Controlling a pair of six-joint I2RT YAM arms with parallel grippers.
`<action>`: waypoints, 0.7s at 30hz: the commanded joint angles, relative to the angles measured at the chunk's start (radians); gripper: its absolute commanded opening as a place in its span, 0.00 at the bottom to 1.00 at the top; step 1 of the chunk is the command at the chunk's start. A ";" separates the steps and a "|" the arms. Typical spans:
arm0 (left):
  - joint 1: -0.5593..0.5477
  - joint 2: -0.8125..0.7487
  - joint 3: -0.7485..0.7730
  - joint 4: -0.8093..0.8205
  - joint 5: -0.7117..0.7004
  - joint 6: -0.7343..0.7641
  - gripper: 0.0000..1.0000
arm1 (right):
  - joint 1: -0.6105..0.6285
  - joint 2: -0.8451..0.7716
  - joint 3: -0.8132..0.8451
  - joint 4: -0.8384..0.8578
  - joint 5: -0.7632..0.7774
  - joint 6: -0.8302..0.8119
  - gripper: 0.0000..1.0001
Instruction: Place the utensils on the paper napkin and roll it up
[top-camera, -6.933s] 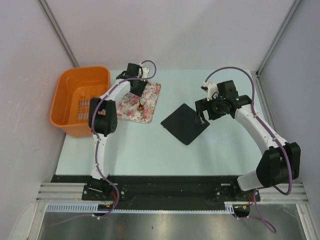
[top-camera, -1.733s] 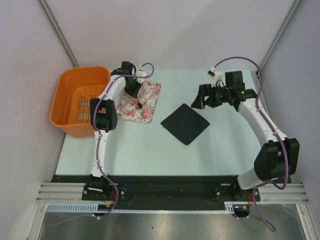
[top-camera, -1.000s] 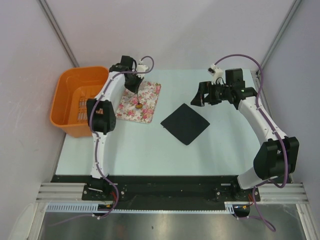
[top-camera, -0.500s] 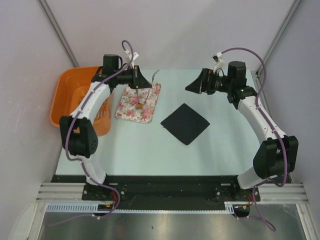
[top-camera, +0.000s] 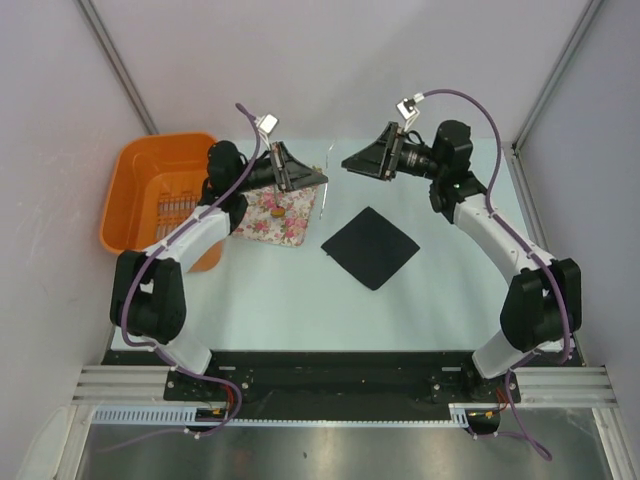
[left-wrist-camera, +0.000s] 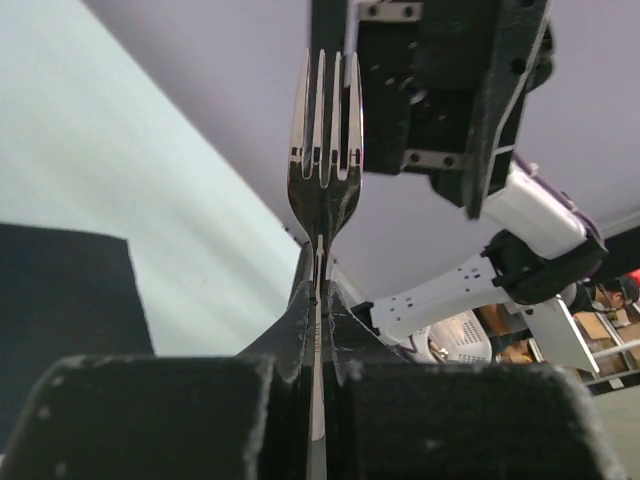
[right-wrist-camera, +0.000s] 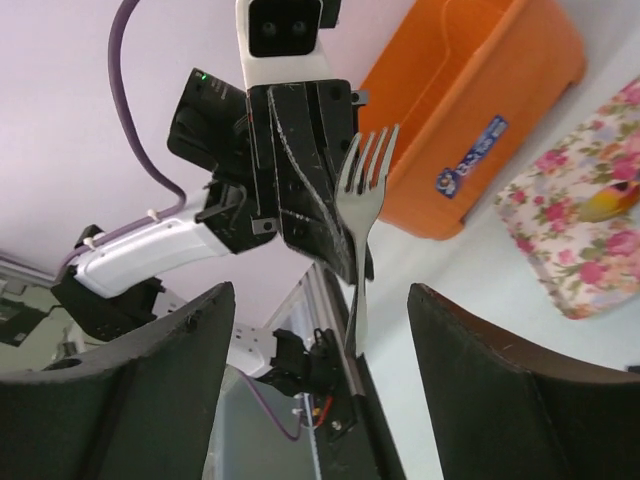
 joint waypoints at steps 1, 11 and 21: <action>-0.018 -0.051 -0.037 0.348 -0.006 -0.224 0.00 | 0.041 0.025 -0.015 0.142 -0.021 0.095 0.73; -0.028 -0.052 -0.083 0.400 -0.018 -0.266 0.00 | 0.052 0.062 -0.030 0.237 0.005 0.158 0.57; -0.040 -0.043 -0.083 0.418 -0.017 -0.298 0.00 | 0.082 0.083 -0.016 0.270 -0.007 0.161 0.53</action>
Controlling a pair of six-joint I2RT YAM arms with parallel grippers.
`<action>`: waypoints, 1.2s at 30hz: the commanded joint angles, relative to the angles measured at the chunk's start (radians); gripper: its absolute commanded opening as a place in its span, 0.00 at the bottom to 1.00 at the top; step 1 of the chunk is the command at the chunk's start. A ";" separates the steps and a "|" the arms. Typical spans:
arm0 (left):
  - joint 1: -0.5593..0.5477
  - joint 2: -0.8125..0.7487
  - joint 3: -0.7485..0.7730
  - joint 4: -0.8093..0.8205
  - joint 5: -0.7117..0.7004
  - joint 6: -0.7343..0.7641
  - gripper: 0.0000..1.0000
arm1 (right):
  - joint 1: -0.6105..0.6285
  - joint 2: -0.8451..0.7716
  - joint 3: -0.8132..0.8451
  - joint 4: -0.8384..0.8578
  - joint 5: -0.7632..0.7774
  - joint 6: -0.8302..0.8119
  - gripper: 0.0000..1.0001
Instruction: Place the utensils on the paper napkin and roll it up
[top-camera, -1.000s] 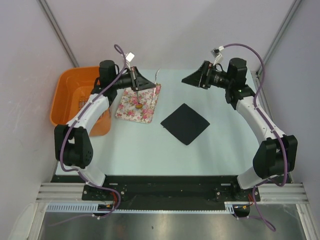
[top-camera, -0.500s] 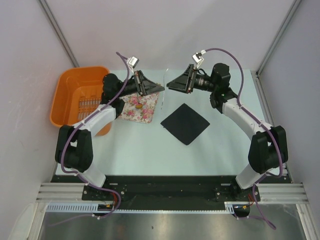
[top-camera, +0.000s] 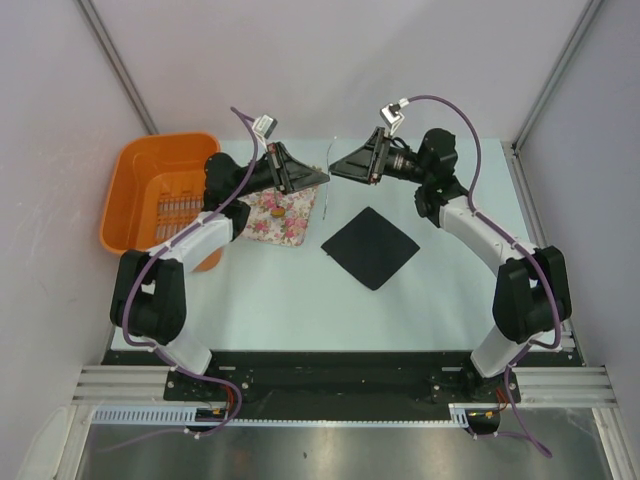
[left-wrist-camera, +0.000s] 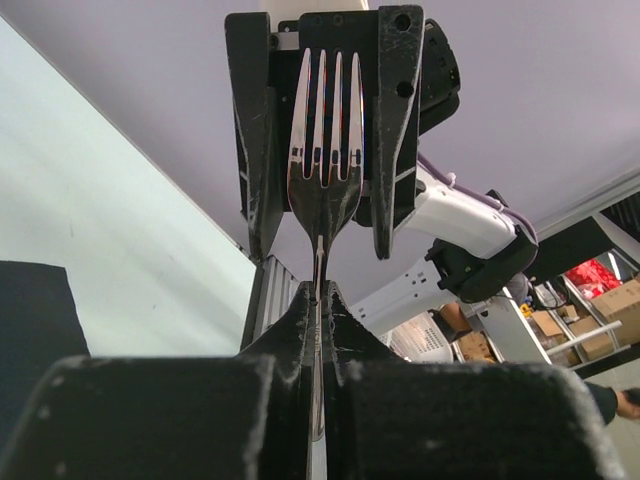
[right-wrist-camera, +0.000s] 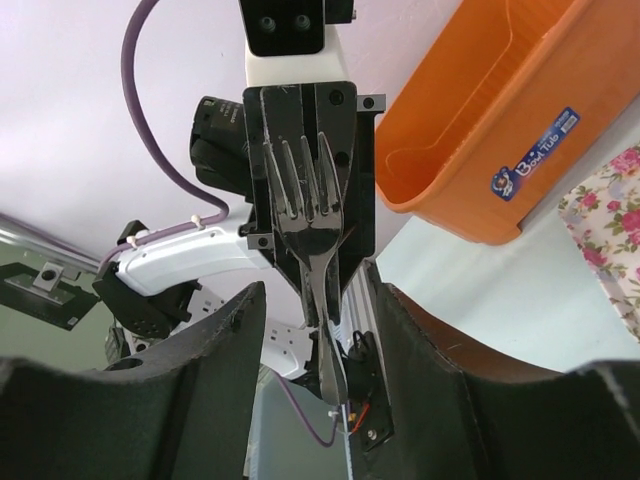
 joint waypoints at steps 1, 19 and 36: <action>-0.017 -0.040 -0.001 0.071 -0.005 -0.030 0.00 | 0.013 0.014 0.019 0.033 0.001 -0.014 0.53; -0.034 -0.032 -0.010 0.061 -0.008 -0.036 0.00 | 0.014 0.021 0.018 0.110 -0.019 0.035 0.20; -0.017 -0.100 -0.102 0.225 -0.060 -0.166 0.90 | -0.091 -0.051 -0.040 -0.088 0.021 -0.064 0.00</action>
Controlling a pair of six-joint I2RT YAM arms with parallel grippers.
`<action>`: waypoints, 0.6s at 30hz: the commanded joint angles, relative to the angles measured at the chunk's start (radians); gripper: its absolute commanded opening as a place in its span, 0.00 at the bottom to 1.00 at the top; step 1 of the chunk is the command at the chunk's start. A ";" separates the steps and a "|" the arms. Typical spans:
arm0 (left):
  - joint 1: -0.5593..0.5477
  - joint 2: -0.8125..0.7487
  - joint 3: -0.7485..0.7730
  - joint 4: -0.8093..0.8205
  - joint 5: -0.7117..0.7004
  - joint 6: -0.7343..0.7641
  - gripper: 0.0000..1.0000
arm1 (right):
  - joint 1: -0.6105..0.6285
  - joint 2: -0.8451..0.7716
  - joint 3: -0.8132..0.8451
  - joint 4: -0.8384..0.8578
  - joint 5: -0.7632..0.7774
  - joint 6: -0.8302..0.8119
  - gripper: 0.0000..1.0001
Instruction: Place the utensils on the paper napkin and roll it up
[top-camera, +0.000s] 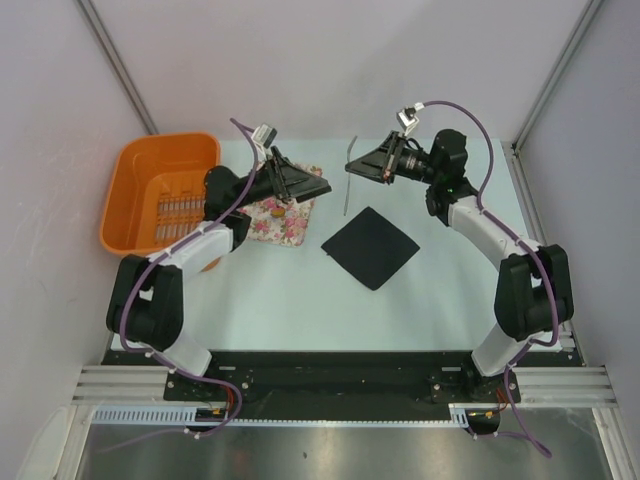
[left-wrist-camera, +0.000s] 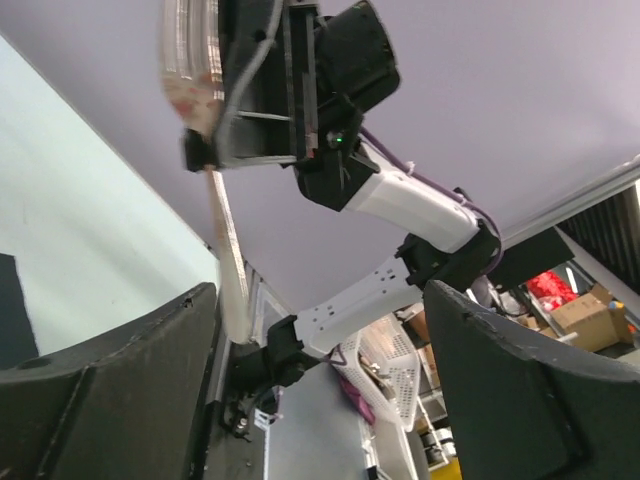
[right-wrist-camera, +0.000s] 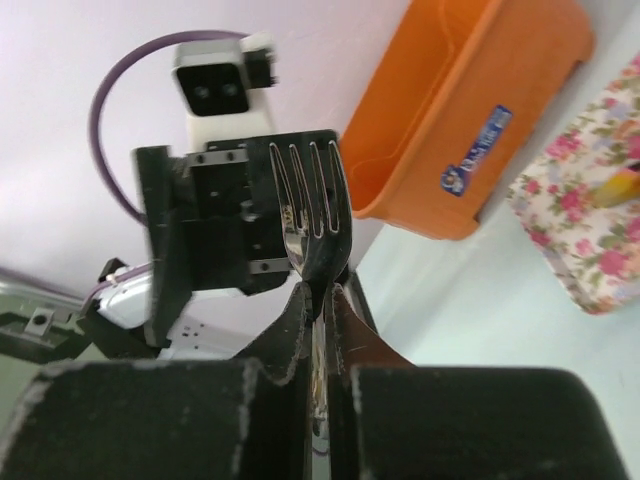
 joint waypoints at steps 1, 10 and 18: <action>0.004 -0.068 -0.013 0.137 -0.027 -0.067 0.91 | -0.026 -0.066 -0.006 -0.126 0.023 -0.101 0.00; 0.006 -0.209 -0.062 -0.117 -0.056 0.184 0.95 | 0.021 -0.090 0.097 -0.676 0.355 -0.587 0.00; 0.023 -0.285 -0.007 -0.635 -0.119 0.644 0.99 | 0.127 -0.032 0.128 -0.820 0.655 -0.669 0.00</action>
